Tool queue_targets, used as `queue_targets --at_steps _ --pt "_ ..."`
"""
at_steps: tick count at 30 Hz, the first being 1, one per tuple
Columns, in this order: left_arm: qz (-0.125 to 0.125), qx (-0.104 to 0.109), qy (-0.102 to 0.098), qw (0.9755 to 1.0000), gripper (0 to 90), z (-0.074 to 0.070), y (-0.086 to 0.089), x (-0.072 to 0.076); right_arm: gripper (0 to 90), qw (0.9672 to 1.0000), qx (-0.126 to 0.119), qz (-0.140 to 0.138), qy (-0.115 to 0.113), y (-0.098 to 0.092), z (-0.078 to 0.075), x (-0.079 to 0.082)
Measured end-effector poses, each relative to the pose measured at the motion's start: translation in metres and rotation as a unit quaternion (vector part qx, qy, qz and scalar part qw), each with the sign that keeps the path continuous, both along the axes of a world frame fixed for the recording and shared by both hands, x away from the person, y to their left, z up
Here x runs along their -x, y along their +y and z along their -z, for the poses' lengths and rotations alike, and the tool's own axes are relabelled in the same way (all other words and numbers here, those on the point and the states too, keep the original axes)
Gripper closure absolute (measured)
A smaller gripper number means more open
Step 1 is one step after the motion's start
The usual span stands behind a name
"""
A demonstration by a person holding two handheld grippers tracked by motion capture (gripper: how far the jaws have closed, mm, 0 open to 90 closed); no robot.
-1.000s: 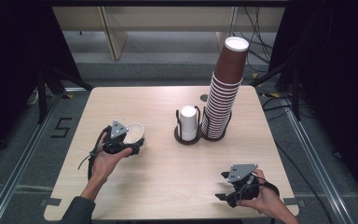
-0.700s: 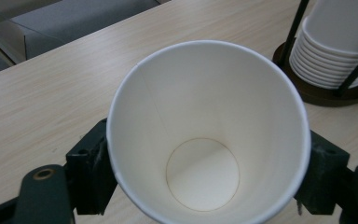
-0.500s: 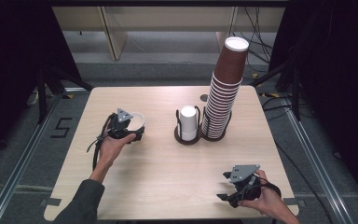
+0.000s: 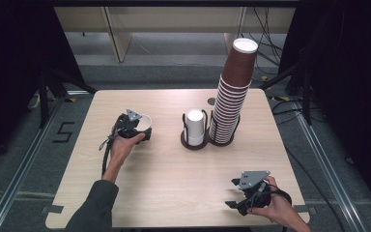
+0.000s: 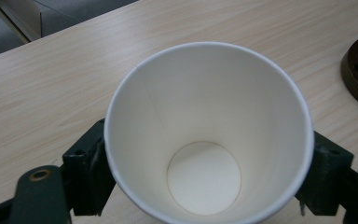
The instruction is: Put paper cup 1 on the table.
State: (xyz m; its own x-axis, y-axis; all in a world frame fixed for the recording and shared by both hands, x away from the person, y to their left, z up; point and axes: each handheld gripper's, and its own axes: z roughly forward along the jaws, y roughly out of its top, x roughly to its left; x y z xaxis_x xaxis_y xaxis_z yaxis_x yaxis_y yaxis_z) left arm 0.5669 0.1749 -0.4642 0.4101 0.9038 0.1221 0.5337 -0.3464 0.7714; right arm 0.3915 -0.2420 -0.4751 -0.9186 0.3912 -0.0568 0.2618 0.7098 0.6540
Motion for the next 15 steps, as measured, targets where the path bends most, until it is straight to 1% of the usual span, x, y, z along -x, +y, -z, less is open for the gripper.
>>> queue_targets --at_steps 1,2,3,5,6,8,9,10,11,12,13,14,15 --pt "-0.001 0.005 -0.004 1.0 18.9 0.001 -0.001 0.0 23.4 1.0 -0.001 0.001 0.006 0.0 0.001 0.001" --pt "-0.002 0.002 -0.005 1.0 16.7 0.003 -0.002 -0.001 23.4 1.0 -0.001 0.001 0.005 0.0 0.001 0.001" --pt "-0.003 -0.001 -0.005 1.0 13.5 0.003 -0.002 -0.001 23.4 0.9999 0.0 0.006 0.011 0.0 0.0 0.002" --pt "-0.001 0.0 -0.005 1.0 15.3 0.005 -0.002 0.0 23.4 0.9999 0.0 0.007 0.013 0.0 0.0 0.002" --pt "-0.002 0.002 -0.005 1.0 14.4 0.006 -0.001 0.0 23.4 0.9999 0.0 0.007 0.014 -0.001 0.0 0.002" --pt "-0.008 -0.001 -0.004 1.0 14.8 0.009 0.0 0.001 23.4 0.9998 0.0 0.008 0.016 -0.001 0.0 0.002" --pt "-0.007 0.0 -0.001 1.0 14.6 0.01 0.0 0.001 23.6 0.9999 0.0 -0.001 0.012 -0.001 0.0 0.001" --pt "-0.011 0.002 0.0 0.9999 14.6 0.011 0.001 0.001 23.7 0.9999 -0.002 0.0 0.011 0.0 0.001 0.002" --pt "-0.012 0.011 -0.001 0.9999 14.6 0.012 0.003 0.002 23.6 0.9999 0.001 -0.001 0.01 0.0 0.001 0.001" --pt "-0.012 0.015 0.0 0.9998 14.6 0.013 0.004 0.002 23.6 0.9998 0.004 0.005 0.017 0.0 0.001 0.002" --pt "-0.016 0.021 0.0 0.9996 14.6 0.014 0.005 0.003 23.6 0.9998 0.005 0.005 0.019 0.0 0.001 0.003" --pt "-0.018 0.03 0.0 0.9994 14.6 0.016 0.007 0.004 23.6 0.9998 0.005 0.005 0.019 0.0 0.001 0.003" --pt "-0.018 0.032 0.0 0.9993 14.6 0.017 0.008 0.004 23.6 0.9999 0.0 0.005 0.015 0.0 0.002 0.002"
